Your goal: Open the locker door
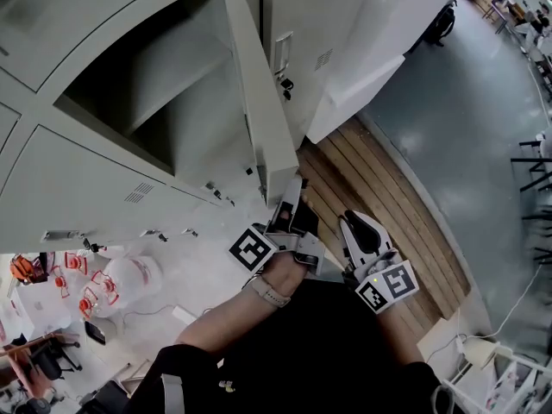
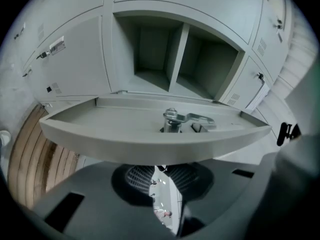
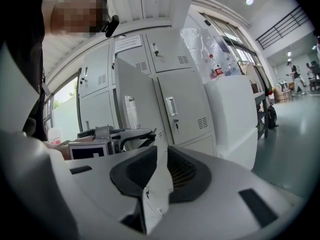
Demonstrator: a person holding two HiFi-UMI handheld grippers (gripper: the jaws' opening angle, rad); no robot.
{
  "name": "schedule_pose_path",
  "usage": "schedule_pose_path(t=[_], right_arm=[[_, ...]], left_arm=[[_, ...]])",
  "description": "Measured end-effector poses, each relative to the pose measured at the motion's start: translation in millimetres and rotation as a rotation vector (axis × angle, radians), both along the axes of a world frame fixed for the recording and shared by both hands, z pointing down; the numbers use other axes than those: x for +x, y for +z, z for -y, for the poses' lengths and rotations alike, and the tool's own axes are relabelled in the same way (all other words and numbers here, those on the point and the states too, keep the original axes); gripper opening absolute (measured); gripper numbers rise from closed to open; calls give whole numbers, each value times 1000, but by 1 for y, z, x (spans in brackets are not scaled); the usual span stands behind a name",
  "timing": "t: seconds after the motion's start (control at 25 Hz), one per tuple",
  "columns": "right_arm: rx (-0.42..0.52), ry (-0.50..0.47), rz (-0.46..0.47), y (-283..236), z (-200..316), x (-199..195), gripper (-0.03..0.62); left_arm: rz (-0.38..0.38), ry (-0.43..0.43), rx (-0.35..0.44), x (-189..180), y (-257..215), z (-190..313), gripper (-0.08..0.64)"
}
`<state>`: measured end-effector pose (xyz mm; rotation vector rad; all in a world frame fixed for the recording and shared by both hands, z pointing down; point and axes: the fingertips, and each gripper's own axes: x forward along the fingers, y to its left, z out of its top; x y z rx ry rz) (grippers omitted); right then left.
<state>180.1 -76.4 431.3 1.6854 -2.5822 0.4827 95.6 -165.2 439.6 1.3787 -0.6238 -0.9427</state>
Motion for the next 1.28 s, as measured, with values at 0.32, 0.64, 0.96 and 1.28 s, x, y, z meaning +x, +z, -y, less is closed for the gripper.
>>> schedule_pose_path(t=[0.32,0.64,0.96,1.28], right_arm=[[-5,59,4,1,-8,20,75],[-4,101,14,0,-11,35,75],[-11,74,26,5,-6,23,75],[-9,-29,36,5,7,-9,75]], left_arm=[[-26,110,-3,44,-1,-2,91],[-62,299,5,84,-11,-36,118],[-52,405,-30,77,-3,-64,118],[14,268,-70,7,20,-48,112]])
